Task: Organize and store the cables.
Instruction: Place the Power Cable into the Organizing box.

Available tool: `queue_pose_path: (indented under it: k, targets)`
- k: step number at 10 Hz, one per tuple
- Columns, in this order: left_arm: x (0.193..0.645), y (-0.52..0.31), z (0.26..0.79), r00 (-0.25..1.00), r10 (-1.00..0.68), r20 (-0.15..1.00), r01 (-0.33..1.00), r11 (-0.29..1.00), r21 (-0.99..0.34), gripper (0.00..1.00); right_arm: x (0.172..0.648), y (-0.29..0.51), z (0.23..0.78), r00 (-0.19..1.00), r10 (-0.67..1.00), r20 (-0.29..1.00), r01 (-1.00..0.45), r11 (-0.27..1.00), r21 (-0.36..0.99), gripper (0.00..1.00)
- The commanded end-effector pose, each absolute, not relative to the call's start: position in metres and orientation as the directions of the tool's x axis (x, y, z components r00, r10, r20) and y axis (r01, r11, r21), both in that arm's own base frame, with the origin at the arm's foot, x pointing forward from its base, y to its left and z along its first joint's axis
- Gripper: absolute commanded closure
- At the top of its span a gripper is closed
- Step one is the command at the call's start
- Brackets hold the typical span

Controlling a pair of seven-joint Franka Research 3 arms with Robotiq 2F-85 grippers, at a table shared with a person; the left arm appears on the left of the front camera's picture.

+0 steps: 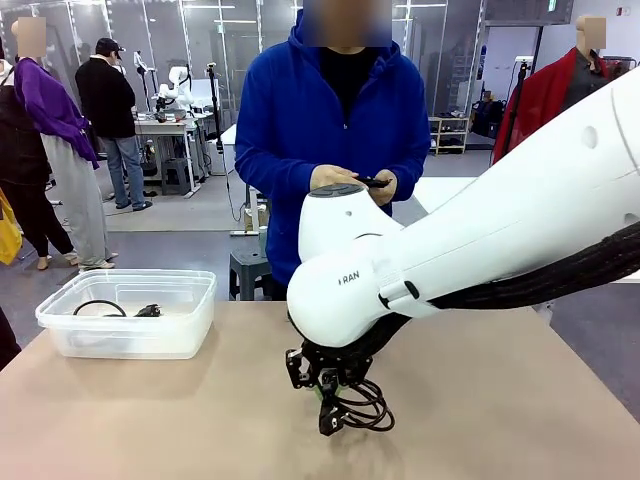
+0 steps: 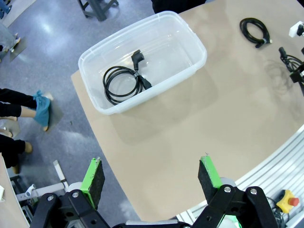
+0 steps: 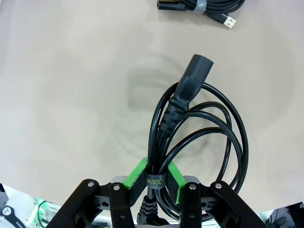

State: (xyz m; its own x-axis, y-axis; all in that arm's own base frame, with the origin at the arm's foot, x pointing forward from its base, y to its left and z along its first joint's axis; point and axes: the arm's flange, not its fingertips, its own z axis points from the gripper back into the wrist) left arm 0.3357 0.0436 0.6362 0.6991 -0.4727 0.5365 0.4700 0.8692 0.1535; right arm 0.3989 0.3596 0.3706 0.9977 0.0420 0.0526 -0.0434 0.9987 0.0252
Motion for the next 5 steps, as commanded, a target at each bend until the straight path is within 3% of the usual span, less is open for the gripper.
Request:
queue_pose_path:
  k: [1, 5]
  targets:
    - [0.335, 0.044, 0.636, 0.695, -0.478, 0.537, 0.475, 0.866, 0.157, 0.00, 0.405, 0.379, 0.367, 0.996, -0.024, 0.090, 0.022, 0.999, 0.023, 0.93]
    - [0.335, 0.044, 0.636, 0.695, -0.478, 0.537, 0.475, 0.866, 0.157, 0.00, 0.405, 0.393, 0.353, 0.997, -0.035, 0.075, 0.031, 0.999, 0.044, 0.93]
